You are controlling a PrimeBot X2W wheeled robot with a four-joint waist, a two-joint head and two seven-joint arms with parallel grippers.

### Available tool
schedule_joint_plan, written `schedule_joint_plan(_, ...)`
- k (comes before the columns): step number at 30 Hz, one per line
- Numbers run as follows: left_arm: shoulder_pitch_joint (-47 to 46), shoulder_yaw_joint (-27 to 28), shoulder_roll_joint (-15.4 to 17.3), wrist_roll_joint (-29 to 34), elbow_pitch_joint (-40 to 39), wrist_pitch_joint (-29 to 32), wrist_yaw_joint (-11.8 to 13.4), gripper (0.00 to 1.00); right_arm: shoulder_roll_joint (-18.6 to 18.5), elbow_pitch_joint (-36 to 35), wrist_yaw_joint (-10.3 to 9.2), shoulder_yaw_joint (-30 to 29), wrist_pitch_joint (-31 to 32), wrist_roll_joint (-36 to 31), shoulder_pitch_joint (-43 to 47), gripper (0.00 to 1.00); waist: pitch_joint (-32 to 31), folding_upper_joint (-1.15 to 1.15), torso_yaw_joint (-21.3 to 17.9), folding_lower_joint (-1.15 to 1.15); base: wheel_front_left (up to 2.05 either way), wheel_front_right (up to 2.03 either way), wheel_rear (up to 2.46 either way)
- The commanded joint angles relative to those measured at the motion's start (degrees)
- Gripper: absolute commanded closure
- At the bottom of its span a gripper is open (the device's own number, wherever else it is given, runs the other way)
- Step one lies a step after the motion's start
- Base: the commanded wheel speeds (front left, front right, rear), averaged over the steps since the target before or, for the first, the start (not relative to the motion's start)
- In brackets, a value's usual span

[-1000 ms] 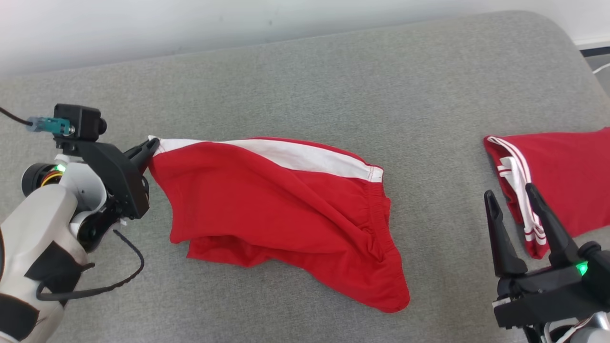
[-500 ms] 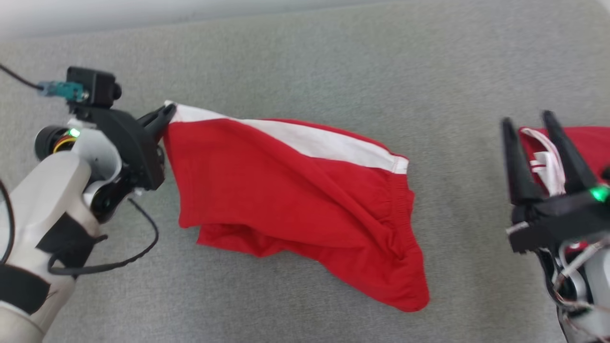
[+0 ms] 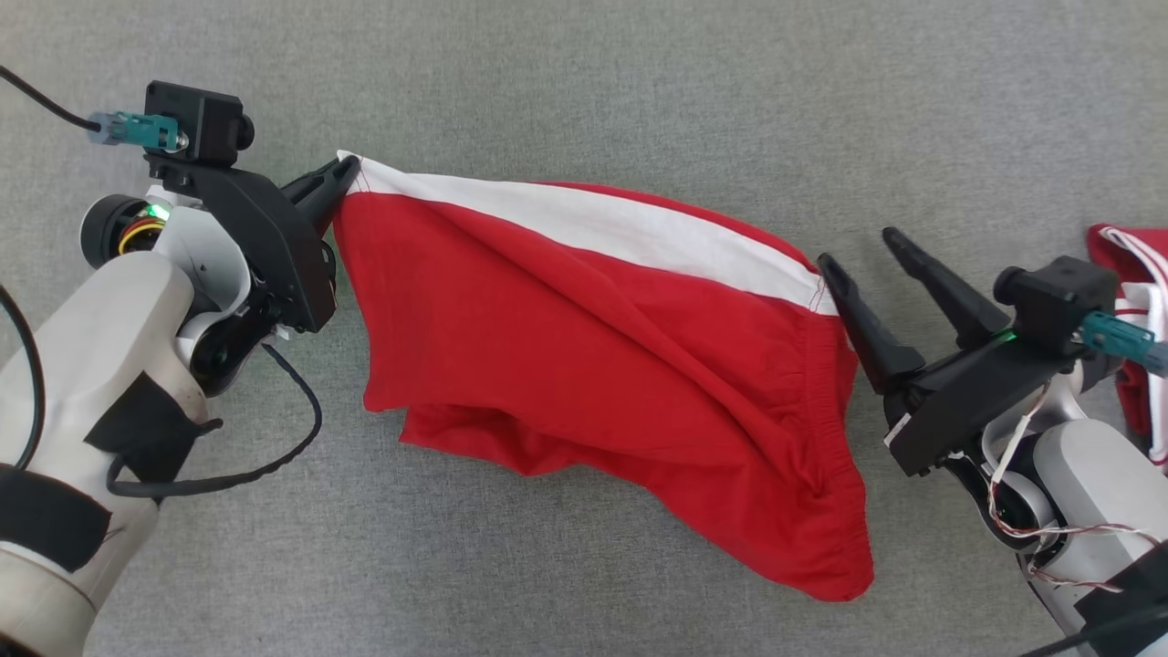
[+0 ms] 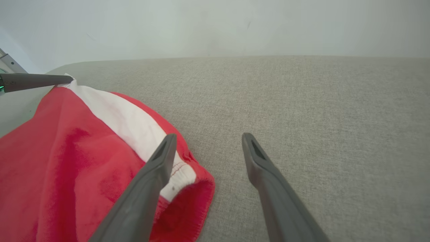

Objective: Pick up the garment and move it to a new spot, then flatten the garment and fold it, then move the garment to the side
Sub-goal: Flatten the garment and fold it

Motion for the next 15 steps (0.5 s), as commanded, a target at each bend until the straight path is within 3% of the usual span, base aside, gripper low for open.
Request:
schedule_joint_plan(1, -0.5, -0.4, 0.2, -0.6, 0.4, -0.5, 0.0, 1.00, -0.9, 0.3, -0.06, 1.0, 0.3, 1.3, -0.9, 0.00, 0.5, 0.00, 0.3, -0.01, 0.00, 0.00, 0.00)
schedule_joint_plan(7, -1.1, -1.4, 0.1, -1.5, 1.1, -1.1, 0.0, 1.00, -3.9, 0.7, -0.06, 7.2, 3.0, 6.7, -3.1, 0.00, 0.7, 0.00, 0.2, -0.01, 0.00, 0.00, 0.00)
schedule_joint_plan(8, -1.1, -1.6, 0.0, -1.7, 1.2, -1.3, 0.0, 1.00, -4.4, 0.5, -0.05, 8.2, 3.5, 7.5, -3.4, 0.28, 0.7, 0.00, 0.1, -0.01, 0.00, 0.00, 0.00)
schedule_joint_plan(9, -1.1, -1.7, 0.0, -1.7, 1.3, -1.5, 0.0, 1.00, -5.0, 0.4, -0.06, 9.1, 3.8, 8.3, -3.8, 0.65, 0.6, 0.00, 0.1, -0.01, 0.00, 0.00, 0.00)
schedule_joint_plan(10, -1.2, -1.9, 0.0, -1.8, 1.4, -1.6, 0.0, 1.00, -5.5, 0.2, -0.06, 10.0, 4.2, 9.3, -4.1, 0.95, 0.6, 0.00, 0.1, -0.01, 0.00, 0.00, 0.00)
schedule_joint_plan(11, -1.4, -2.2, -0.2, -1.9, 1.6, -1.9, 0.0, 1.00, -6.5, 0.2, -0.06, 10.7, 3.3, 9.6, -5.0, 1.00, 0.5, 0.00, 0.0, -0.01, 0.00, 0.00, 0.00)
schedule_joint_plan(15, -1.7, -2.8, 0.0, -2.3, 1.7, -3.1, 0.0, 1.00, -7.1, 1.0, -0.06, 9.8, 0.2, 9.6, -6.1, 1.00, -0.1, 0.00, -0.2, -0.01, 0.00, 0.00, 0.00)
